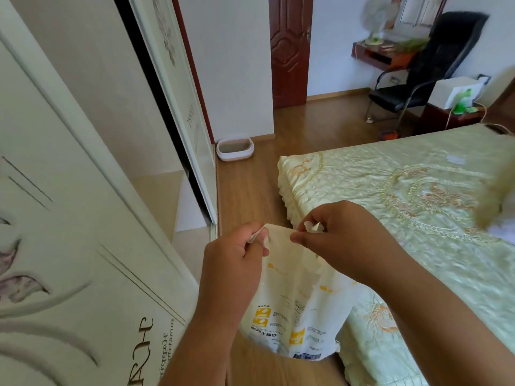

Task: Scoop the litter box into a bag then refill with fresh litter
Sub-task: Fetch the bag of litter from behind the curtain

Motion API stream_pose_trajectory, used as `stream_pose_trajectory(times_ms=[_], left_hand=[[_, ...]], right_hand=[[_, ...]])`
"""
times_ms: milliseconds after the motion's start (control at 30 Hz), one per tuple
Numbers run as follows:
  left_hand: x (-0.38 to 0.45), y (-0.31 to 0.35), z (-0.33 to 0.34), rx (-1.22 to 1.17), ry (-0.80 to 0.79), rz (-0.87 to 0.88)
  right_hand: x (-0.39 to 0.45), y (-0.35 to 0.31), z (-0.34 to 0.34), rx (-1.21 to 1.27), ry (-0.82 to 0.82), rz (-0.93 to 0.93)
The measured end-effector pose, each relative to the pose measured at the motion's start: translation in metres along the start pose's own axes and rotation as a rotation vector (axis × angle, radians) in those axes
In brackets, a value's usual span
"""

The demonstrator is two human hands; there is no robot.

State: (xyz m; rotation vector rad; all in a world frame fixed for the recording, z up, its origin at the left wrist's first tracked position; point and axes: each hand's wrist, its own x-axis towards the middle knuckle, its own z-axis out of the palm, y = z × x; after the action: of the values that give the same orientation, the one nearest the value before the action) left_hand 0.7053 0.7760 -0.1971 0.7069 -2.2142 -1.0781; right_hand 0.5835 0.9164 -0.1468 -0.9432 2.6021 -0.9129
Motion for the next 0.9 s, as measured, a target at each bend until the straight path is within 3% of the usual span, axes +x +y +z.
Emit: stream_pose_trajectory(times_ms=[267,900], left_hand=[[0.065,-0.027,0.002,0.053,-0.020,0.010],[0.264,-0.046,0.064,-0.007,0.147,-0.174]], right_hand=[[0.064,-0.007,0.019,0.019,0.006,0.033],[0.310,0.007,-0.001,-0.088,-0.144,-0.208]])
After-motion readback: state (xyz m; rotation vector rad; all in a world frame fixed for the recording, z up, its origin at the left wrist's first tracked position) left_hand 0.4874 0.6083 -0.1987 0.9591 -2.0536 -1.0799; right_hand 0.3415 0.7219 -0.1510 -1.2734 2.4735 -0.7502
